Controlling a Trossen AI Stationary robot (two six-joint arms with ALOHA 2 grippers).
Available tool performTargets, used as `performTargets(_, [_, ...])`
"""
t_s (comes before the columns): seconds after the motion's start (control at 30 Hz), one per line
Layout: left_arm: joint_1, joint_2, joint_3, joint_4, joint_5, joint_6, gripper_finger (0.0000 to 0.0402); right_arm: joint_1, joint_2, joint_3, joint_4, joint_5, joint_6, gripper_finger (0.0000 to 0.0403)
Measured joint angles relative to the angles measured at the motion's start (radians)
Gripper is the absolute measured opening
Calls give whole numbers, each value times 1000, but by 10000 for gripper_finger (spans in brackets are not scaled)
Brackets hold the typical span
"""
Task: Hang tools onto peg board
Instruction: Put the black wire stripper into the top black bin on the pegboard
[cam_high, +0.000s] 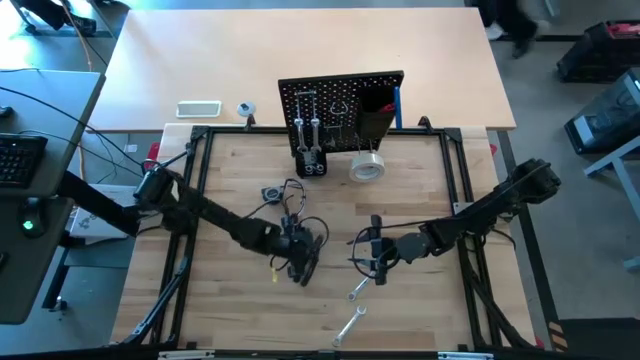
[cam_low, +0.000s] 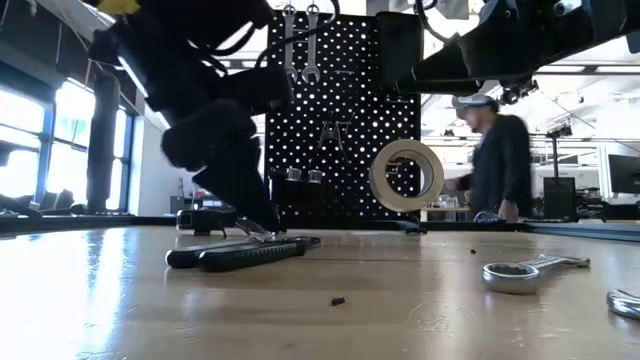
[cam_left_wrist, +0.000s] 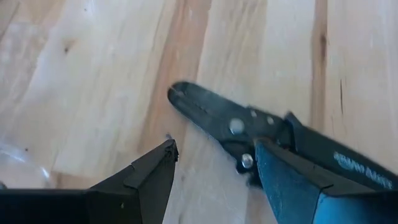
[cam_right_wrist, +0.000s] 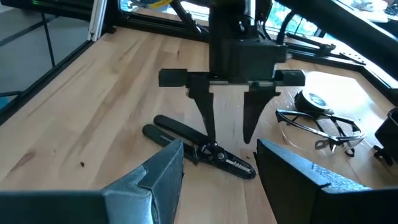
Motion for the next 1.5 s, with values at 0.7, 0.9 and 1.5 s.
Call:
performTargets(0.7, [-48, 19, 4, -52, 63, -217, 213, -21, 0, 0, -32, 39, -10, 194])
performTargets(0.9, [-38, 102, 9, 60, 46, -145, 213, -24, 0, 0, -29, 41, 8, 194])
performTargets(1.5, [30, 140, 4, 278, 112, 181, 172, -83, 37, 0, -211, -67, 35, 194])
